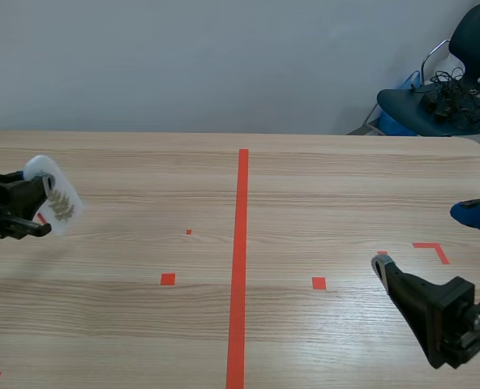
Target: Do the leaf sorting experiment
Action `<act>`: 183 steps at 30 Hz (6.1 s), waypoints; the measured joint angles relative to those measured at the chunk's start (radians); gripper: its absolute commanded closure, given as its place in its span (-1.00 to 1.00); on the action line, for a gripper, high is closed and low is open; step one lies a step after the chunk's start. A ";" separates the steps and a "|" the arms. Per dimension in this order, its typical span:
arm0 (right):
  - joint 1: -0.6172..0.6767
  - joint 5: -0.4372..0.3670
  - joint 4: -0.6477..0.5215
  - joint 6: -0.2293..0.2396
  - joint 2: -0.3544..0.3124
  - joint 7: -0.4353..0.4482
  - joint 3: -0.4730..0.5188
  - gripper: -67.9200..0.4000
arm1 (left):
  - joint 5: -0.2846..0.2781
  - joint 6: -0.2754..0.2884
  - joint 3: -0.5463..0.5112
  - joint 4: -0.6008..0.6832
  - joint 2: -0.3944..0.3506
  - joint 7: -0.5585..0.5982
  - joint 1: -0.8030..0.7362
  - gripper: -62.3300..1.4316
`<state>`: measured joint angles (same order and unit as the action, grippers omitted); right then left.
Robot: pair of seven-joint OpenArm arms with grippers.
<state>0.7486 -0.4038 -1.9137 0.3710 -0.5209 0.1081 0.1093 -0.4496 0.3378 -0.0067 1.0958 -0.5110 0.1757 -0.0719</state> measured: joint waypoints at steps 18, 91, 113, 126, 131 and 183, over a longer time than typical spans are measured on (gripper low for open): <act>0.000 -0.016 0.000 0.000 0.000 0.000 0.000 -1.00 | -0.056 -0.065 -0.002 -0.302 0.007 0.174 0.050 0.57; -0.531 0.212 0.544 0.165 0.035 0.197 -0.400 -1.00 | 0.013 0.357 0.007 0.596 0.079 -0.134 -0.349 -1.00; -0.780 0.371 0.896 -0.084 0.341 0.249 -0.731 0.09 | 0.015 0.357 -0.023 0.596 0.079 -0.134 -0.349 -1.00; -0.769 0.370 0.879 -0.095 0.320 0.293 -0.726 0.87 | 0.015 0.357 -0.023 0.596 0.079 -0.134 -0.349 -1.00; -0.691 0.323 0.639 -0.087 0.242 0.232 -0.638 0.87 | 0.015 0.357 -0.023 0.596 0.078 -0.134 -0.349 -1.00; -0.718 -0.076 1.026 0.119 -0.004 0.058 0.042 -0.39 | 0.015 0.357 -0.023 0.596 0.078 -0.134 -0.349 -1.00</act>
<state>0.0311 -0.4801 -0.8875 0.4900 -0.5251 0.1661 0.1509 -0.4343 0.6945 -0.0296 1.6920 -0.4328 0.0422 -0.4206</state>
